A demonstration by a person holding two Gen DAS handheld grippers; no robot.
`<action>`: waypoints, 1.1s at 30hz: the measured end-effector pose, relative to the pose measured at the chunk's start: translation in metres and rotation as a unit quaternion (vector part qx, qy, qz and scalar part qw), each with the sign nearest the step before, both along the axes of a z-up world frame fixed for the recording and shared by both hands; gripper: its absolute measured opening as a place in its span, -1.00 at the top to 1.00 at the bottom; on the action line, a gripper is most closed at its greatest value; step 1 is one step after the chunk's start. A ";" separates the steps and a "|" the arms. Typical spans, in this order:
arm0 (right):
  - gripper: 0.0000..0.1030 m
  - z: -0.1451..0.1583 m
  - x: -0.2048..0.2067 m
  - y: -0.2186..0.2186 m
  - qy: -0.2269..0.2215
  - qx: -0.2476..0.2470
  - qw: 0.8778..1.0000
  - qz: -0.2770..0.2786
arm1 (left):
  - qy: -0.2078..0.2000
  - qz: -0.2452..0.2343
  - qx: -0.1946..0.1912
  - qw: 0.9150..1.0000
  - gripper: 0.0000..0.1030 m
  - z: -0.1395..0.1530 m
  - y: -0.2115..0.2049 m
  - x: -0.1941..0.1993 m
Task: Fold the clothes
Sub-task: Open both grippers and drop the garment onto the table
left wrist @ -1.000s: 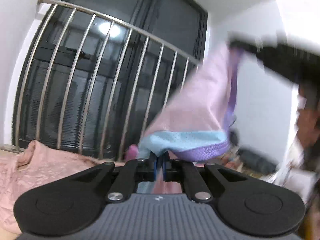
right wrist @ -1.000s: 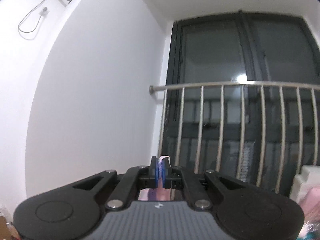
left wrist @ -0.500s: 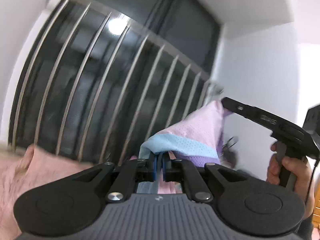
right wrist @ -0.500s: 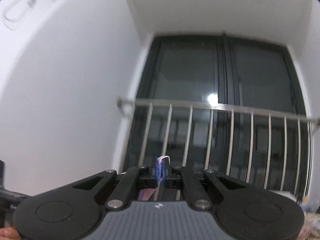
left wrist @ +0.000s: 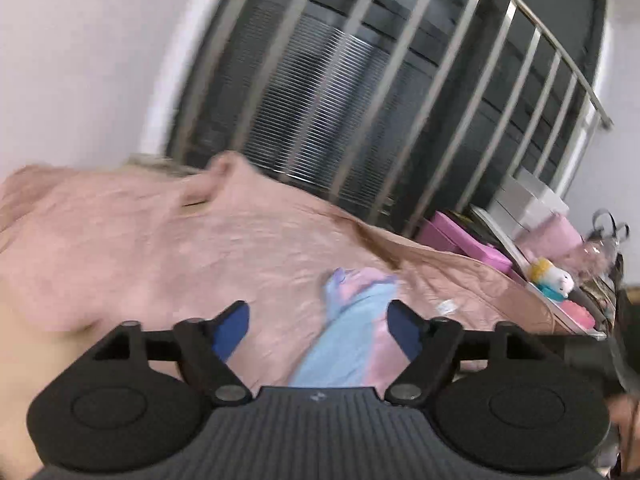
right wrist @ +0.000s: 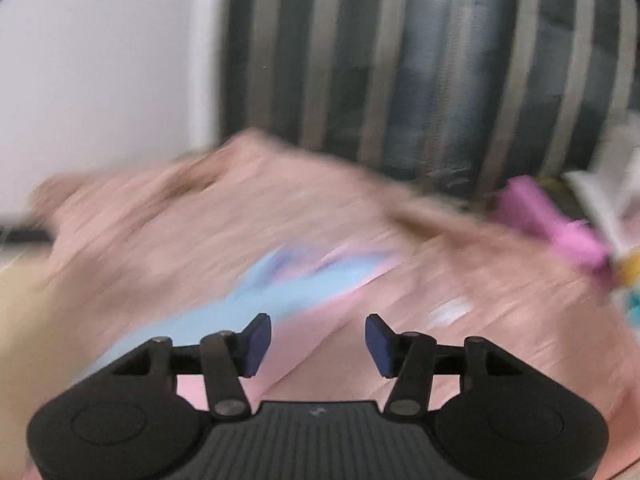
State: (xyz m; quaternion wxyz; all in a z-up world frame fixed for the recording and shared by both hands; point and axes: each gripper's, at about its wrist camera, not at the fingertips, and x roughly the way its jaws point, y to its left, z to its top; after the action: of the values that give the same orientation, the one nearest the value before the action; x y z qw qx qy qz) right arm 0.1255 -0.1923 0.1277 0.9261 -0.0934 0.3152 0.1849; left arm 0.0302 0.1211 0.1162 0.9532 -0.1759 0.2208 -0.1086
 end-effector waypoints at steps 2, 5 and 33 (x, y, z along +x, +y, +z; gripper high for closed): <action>-0.01 -0.022 -0.038 0.033 0.015 0.010 0.994 0.111 | 0.005 0.042 -0.010 0.999 -0.53 -0.015 0.019 -0.034; 0.02 -0.051 -0.078 0.101 0.026 -0.036 0.967 0.253 | 0.014 0.075 -0.013 0.997 -0.53 -0.024 0.033 -0.068; 0.04 -0.082 -0.178 -0.098 0.010 0.085 0.994 -0.062 | 0.007 -0.191 0.136 0.972 -0.62 -0.076 -0.154 -0.120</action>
State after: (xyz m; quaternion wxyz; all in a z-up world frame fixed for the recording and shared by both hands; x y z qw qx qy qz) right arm -0.0529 -0.2898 0.0461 0.9373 0.0074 0.3125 0.1541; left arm -0.0899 -0.0332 0.0404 0.9282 -0.0001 0.2694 -0.2565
